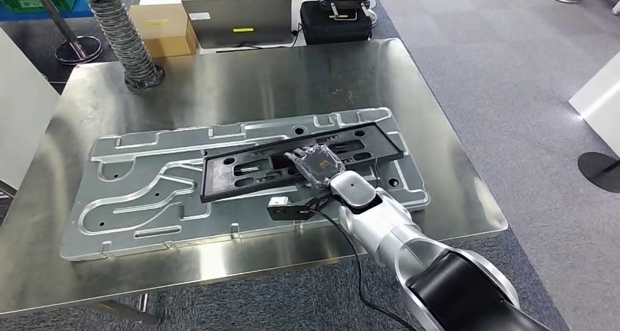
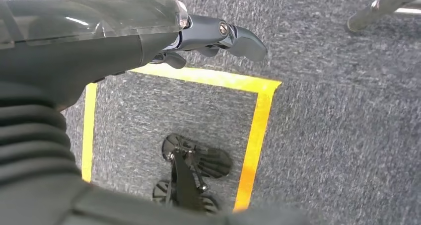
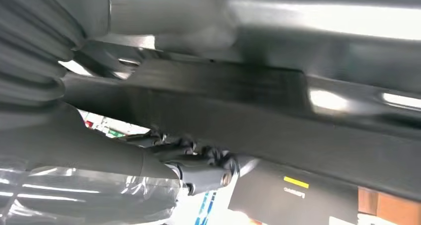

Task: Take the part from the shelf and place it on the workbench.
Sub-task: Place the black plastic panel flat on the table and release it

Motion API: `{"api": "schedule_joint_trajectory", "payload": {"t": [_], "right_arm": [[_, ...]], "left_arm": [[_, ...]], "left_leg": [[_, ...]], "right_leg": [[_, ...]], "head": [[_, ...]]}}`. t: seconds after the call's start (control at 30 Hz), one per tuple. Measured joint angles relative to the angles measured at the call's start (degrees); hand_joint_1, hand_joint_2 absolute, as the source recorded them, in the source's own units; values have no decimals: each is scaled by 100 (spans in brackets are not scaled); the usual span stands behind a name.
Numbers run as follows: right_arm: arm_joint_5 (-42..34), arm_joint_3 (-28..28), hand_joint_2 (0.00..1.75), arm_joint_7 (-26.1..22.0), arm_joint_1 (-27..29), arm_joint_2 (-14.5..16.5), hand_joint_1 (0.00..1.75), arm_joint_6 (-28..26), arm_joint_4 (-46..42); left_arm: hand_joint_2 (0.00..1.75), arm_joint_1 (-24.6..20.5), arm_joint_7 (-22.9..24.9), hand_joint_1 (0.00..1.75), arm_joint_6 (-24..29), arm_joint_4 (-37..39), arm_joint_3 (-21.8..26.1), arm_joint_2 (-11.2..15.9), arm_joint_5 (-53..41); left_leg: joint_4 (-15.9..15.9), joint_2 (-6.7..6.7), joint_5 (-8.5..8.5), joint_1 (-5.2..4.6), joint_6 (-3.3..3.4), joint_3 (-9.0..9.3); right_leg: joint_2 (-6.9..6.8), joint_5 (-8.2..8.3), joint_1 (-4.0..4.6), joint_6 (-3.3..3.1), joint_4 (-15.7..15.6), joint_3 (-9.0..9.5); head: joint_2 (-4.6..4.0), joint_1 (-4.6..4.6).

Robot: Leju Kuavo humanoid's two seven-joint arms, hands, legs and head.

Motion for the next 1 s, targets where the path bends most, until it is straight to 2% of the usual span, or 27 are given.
{"api": "schedule_joint_trajectory", "payload": {"t": [0.07,0.13,0.17,0.2,0.27,0.33,0.4,0.43,0.47,0.53,0.57,0.6,0.7,0.73,0.77,0.8,0.83,0.87,0.9,0.93,1.0], "right_arm": [[-2,-14,0,-4,4,-11,0,5,11],[-6,-25,0,-4,19,-20,0,7,25],[-11,-32,0,-3,29,-26,0,7,32],[-16,-36,0,-3,39,-33,0,6,39],[-24,-42,0,-4,48,-42,0,6,47],[-25,-43,0,-5,44,-43,0,7,48],[-27,-45,0,-7,41,-43,0,6,48],[-34,-46,0,-12,41,-43,0,4,48],[-45,-48,0,-20,42,-45,0,0,49],[-139,-73,0,-99,47,-48,0,-36,50],[-249,-112,0,-190,48,-46,0,-86,48],[-404,-170,0,-317,50,-38,0,-157,39],[-968,-437,0,-847,80,6,0,-452,-44],[-1139,-539,0,-1051,100,24,0,-570,-100],[-1281,-633,0,-1238,114,43,0,-683,-169],[-1401,-721,0,-1400,124,65,0,-788,-259],[-1478,-783,0,-1505,129,83,0,-873,-379],[-1522,-820,0,-1571,135,95,0,-947,-518],[-1563,-838,0,-1607,160,96,0,-1027,-724],[-1607,-844,0,-1626,212,83,0,-1105,-956],[-1811,-839,0,-1591,492,-81,0,-1306,-1740]], "left_arm": [[175,-5,-5,0,3,0,-2,-1,0],[175,-3,-7,0,5,0,-3,0,0],[175,0,-7,0,8,0,-3,0,0],[175,3,-7,0,10,0,-3,0,0],[175,7,-7,0,13,0,-3,-1,0],[175,2,-7,0,14,0,-4,-4,0],[87,-3,-8,0,14,0,-7,-16,0],[44,-3,-10,0,14,0,-8,-21,0],[0,-2,-16,0,14,0,-9,-24,-1],[0,-1,-38,0,14,0,-13,-25,-9],[0,-1,-50,0,14,0,-16,-25,-20],[0,-1,-60,0,14,0,-19,-25,-29],[0,1,-66,0,16,0,-21,-23,-42],[0,4,-66,0,17,0,-21,-23,-41],[0,7,-66,0,18,0,-21,-23,-40],[0,7,-67,0,18,0,-21,-23,-39],[0,5,-69,0,18,0,-21,-23,-35],[0,1,-73,0,18,1,-21,-24,-28],[0,-4,-78,0,16,1,-21,-26,-14],[0,-6,-81,0,13,2,-21,-30,1],[0,-3,-71,0,4,2,-21,-36,45]], "left_leg": [[-21,14,25,9,66,-4],[-20,23,33,-1,97,-23],[-19,25,36,-8,102,-31],[-18,25,37,-14,104,-33],[-16,21,38,-23,105,-27],[-17,17,39,-30,101,-16],[-15,12,42,-50,67,-18],[-16,11,45,-55,40,-21],[-24,10,52,-60,7,-23],[-24,9,45,-61,-51,-26],[64,10,-24,-61,-74,-64],[255,10,-149,-60,-93,-146],[1296,13,-652,-39,-145,-615],[1524,13,-702,-30,-165,-722],[1554,14,-650,-18,-183,-738],[1396,16,-513,-2,-199,-662],[1012,21,-303,19,-215,-474],[637,22,-166,30,-225,-283],[328,17,-68,32,-206,-129],[133,11,-29,31,-177,-34],[101,-14,-51,4,-79,-25]], "right_leg": [[-19,-261,-16,56,401,-175],[-35,-663,-22,91,1207,-550],[-37,-782,-23,96,1547,-711],[-37,-791,-22,90,1698,-783],[-37,-587,-16,59,1482,-675],[-37,-260,1,-5,766,-311],[-45,-48,35,-68,129,-4],[-47,-13,52,-89,-25,62],[-47,-12,62,-94,-41,57],[-47,28,41,-128,-96,70],[-54,54,24,-155,-138,87],[-60,77,8,-180,-178,104],[-69,89,6,-217,-193,107],[-69,82,6,-217,-181,103],[-68,72,4,-211,-164,101],[-67,56,-3,-199,-139,100],[-65,27,-13,-177,-100,101],[-61,-4,-17,-148,-60,96],[-57,-34,-13,-115,-15,80],[-52,-54,-4,-81,16,64],[-56,-59,11,-26,15,49]], "head": [[1,0],[1,0],[1,0],[1,0],[-1,0],[0,-1],[0,-1],[0,0],[1,0],[1,0],[1,0],[1,0],[1,-1],[1,-1],[1,-1],[1,-1],[1,-1],[1,-1],[1,0],[1,0],[1,0]]}}
